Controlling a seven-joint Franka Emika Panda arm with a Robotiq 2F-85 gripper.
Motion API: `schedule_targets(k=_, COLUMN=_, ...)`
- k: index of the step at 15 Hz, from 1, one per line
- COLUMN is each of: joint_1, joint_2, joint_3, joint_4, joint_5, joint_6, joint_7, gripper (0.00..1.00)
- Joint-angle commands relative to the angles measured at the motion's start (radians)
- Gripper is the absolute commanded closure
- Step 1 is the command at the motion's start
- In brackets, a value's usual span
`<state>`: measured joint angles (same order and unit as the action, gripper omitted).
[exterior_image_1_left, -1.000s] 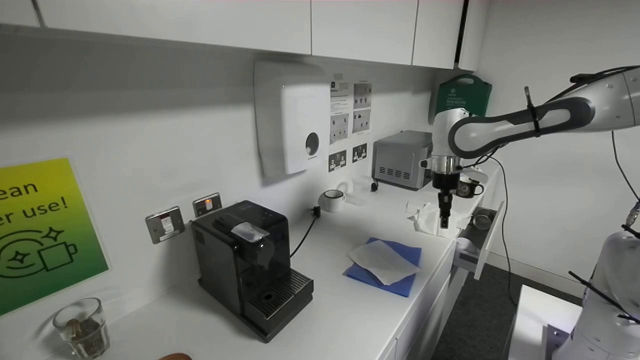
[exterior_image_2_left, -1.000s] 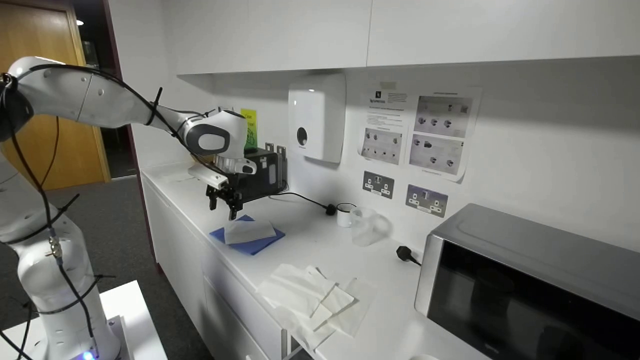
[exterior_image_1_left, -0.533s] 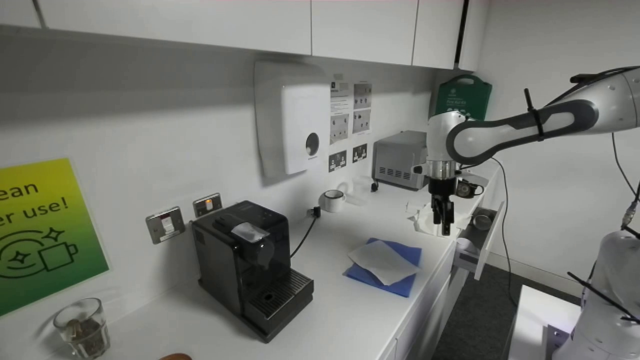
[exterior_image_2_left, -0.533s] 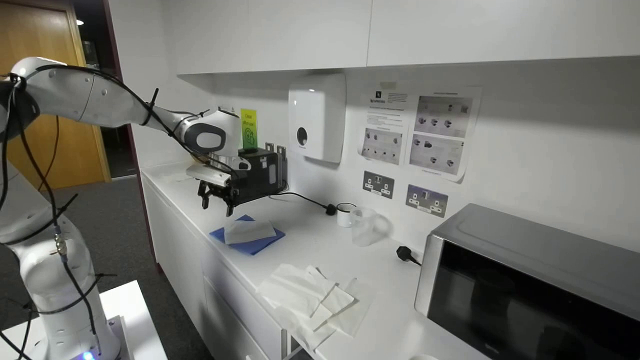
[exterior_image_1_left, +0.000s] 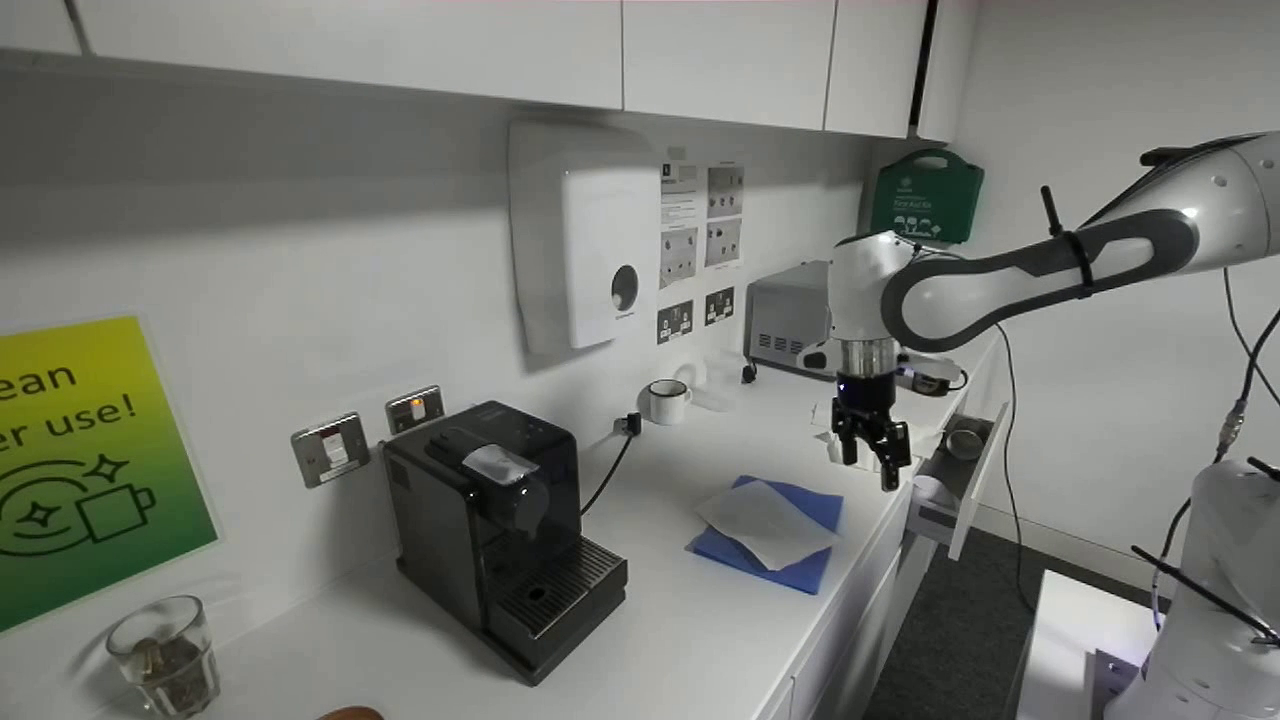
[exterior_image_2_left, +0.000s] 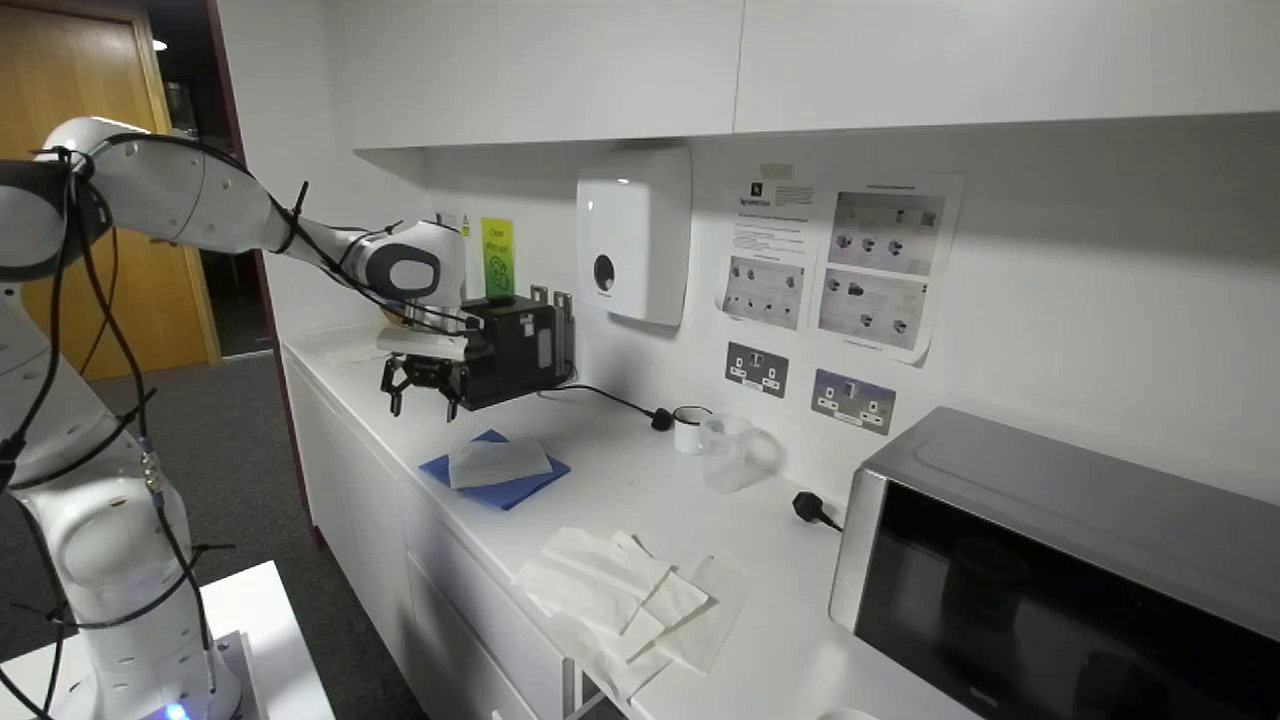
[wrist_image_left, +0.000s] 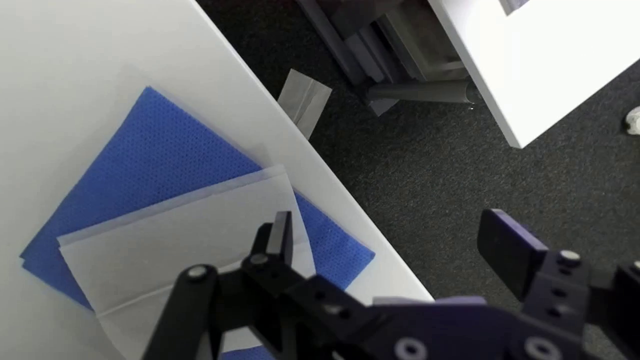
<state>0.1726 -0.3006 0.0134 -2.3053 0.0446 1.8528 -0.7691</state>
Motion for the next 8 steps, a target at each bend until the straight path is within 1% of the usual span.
schedule_targets(k=1, joint_1=0.01, joint_2=0.035, joint_3=0.044, joint_4=0.04, joint_5=-0.032, joint_6=0.031, joint_7=0.02, gripper=0.0)
schedule_targets(k=3, joint_1=0.012, joint_2=0.042, joint_3=0.067, joint_4=0.039, joint_5=-0.035, joint_6=0.061, joint_7=0.068, gripper=0.0)
schedule_targets(k=5, joint_1=0.013, joint_2=0.041, joint_3=0.092, joint_4=0.022, joint_5=-0.053, joint_6=0.11, joint_7=0.144, gripper=0.0)
schedule_targets(k=8, joint_1=0.014, joint_2=0.048, joint_3=0.124, joint_4=0.0, joint_5=-0.112, joint_6=0.169, joint_7=0.253, gripper=0.0)
